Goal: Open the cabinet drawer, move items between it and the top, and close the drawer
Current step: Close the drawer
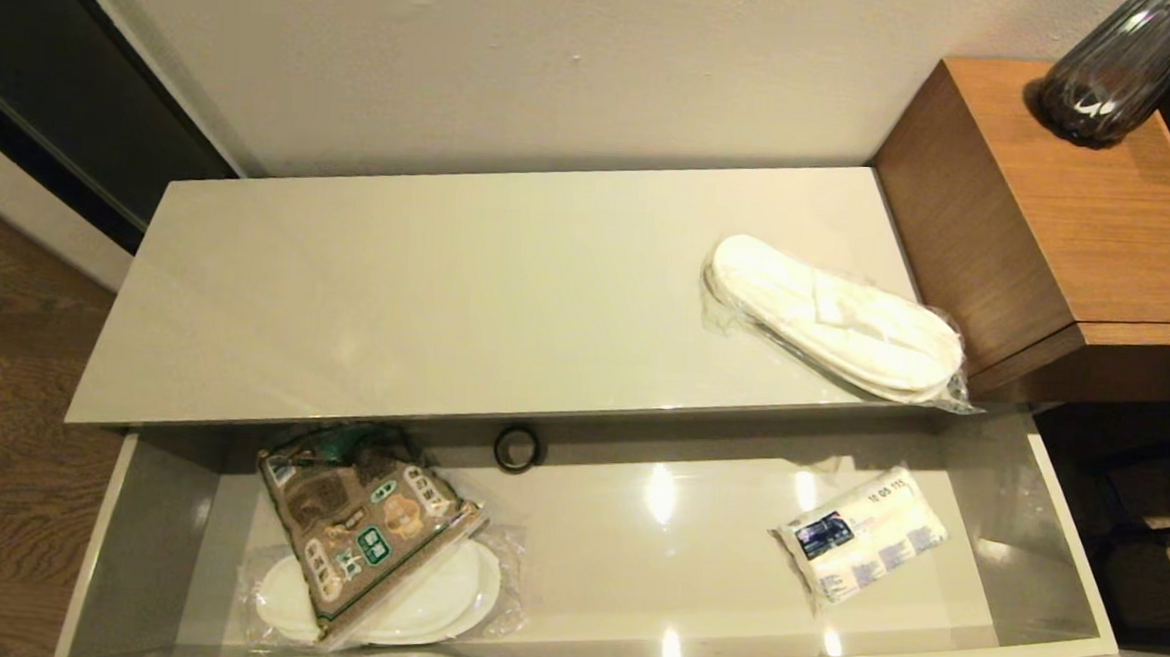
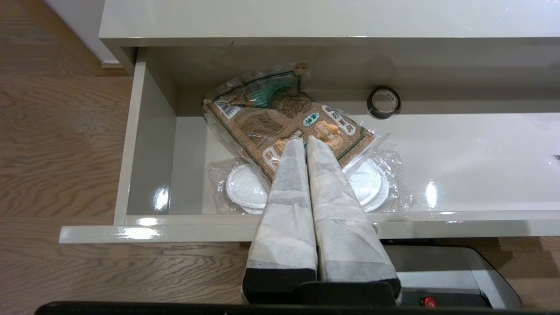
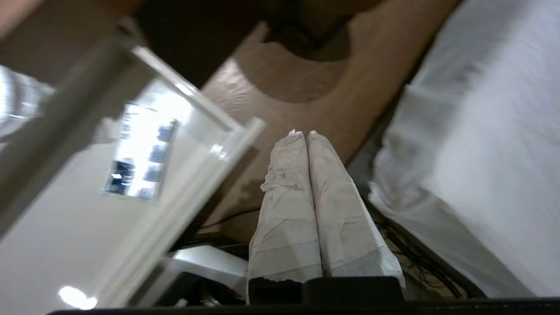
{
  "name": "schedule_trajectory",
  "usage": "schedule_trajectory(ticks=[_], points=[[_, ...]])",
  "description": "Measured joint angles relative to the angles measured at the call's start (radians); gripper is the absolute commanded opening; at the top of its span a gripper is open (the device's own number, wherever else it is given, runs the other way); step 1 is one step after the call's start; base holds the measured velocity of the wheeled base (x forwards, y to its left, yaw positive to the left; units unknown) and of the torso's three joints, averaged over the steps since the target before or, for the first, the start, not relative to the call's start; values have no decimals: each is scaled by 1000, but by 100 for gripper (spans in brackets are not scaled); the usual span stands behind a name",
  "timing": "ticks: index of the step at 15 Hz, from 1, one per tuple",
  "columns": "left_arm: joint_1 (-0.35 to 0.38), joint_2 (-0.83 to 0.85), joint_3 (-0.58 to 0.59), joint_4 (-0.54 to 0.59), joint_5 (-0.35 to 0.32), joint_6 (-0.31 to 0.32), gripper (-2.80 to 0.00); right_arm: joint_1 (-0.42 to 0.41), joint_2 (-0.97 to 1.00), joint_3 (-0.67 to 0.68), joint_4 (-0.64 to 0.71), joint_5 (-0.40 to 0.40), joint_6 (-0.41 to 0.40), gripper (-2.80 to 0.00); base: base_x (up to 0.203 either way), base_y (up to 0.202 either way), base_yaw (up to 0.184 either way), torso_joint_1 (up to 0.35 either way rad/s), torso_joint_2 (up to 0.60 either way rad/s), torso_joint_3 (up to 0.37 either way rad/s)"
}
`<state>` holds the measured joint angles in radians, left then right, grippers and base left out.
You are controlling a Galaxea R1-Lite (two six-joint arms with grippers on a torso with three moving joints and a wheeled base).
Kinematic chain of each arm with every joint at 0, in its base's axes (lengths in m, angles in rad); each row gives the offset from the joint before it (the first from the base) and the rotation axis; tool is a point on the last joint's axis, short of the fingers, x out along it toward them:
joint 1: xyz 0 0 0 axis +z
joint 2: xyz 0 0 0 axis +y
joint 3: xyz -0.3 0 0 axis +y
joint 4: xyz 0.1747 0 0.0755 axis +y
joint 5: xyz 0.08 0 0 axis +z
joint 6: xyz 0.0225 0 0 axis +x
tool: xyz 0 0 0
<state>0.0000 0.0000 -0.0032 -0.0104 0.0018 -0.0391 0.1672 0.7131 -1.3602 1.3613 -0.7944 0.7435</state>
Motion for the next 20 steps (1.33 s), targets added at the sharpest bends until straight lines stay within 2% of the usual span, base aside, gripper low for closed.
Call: schedule_trajectory(ticks=[2, 4, 5, 7, 10, 13, 14, 16, 18, 20], points=[[0, 0, 0, 0, 0, 0, -280, -137, -158, 56, -6, 148, -149, -280, 0, 0, 0, 0, 0, 0], [0, 0, 0, 0, 0, 0, -280, -216, -302, 115, -33, 320, -351, -280, 0, 0, 0, 0, 0, 0], [0, 0, 0, 0, 0, 0, -280, -222, -354, 141, -44, 378, -428, -280, 0, 0, 0, 0, 0, 0], [0, 0, 0, 0, 0, 0, -280, -186, -445, 173, -58, 426, -532, -280, 0, 0, 0, 0, 0, 0], [0, 0, 0, 0, 0, 0, -280, -167, -553, 211, -63, 517, -650, -280, 0, 0, 0, 0, 0, 0], [0, 0, 0, -1, 0, 1, -280, -164, -666, 309, -11, 613, -768, -280, 0, 0, 0, 0, 0, 0], [0, 0, 0, 0, 0, 0, -280, -166, -683, 371, -20, 613, -783, -280, 0, 0, 0, 0, 0, 0], [0, 0, 0, 0, 1, 0, -280, -166, -702, 546, -92, 558, -798, -280, 0, 0, 0, 0, 0, 0], [0, 0, 0, 0, 1, 0, -280, -166, -709, 736, -209, 480, -802, -280, 0, 0, 0, 0, 0, 0], [0, 0, 0, -1, 0, 0, -280, -166, -712, 857, -354, 425, -803, -280, 0, 0, 0, 0, 0, 0]])
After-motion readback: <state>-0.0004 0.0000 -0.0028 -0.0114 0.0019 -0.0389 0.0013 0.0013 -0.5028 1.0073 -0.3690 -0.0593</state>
